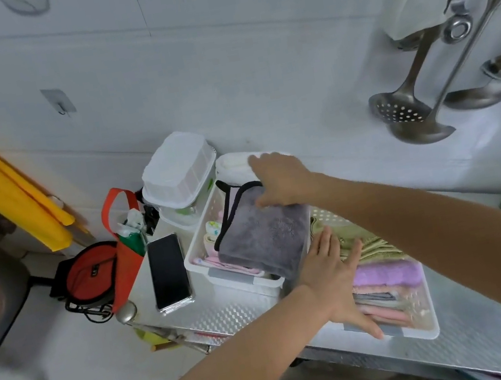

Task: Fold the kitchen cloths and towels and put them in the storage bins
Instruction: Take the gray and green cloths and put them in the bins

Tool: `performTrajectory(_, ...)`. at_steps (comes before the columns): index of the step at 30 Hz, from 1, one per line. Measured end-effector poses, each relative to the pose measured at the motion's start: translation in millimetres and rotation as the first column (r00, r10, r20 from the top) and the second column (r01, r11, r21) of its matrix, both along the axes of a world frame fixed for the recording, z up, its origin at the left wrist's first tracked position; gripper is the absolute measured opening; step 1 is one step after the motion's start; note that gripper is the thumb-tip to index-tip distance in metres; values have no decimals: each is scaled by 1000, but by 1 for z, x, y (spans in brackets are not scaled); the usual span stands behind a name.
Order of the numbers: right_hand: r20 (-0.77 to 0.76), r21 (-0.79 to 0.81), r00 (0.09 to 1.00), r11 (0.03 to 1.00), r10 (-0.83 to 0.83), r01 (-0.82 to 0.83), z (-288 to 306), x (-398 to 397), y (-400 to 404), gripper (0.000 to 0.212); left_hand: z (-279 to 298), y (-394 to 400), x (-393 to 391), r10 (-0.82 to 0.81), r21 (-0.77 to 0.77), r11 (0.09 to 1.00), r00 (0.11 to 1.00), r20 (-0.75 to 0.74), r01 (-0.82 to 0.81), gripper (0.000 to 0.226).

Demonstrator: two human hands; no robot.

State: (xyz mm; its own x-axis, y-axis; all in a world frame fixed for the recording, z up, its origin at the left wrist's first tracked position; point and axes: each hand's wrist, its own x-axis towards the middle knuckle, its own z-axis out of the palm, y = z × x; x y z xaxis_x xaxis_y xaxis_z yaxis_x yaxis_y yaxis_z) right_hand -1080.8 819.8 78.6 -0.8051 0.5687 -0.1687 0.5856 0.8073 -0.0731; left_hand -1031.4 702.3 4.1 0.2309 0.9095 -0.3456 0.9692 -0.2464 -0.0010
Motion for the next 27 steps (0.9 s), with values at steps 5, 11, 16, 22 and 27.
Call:
performTrajectory(5, 226, -189, 947, 964, 227, -186, 2, 3, -61, 65, 21, -7, 0, 4, 22, 1000, 997, 81, -6, 96)
performTrajectory(11, 384, 85, 894, 955, 231, -283, -26, 5, -57, 81, 24, -14, 0, 25, 18, 999, 989, 146, -28, 66)
performTrajectory(16, 270, 67, 935, 964, 231, -258, -31, 6, -36, 60, 15, -12, -2, -24, 94, 995, 996, 88, 15, 106)
performTrajectory(22, 169, 21, 956, 969, 240, -247, -13, 24, -14, 41, 4, -8, -2, -14, 87, 996, 998, 64, 8, 135)
performTrajectory(27, -289, 108, 955, 993, 65, -35, 32, 87, 32, 30, 3, -1, 1, -59, 107, 992, 998, -16, 61, 142)
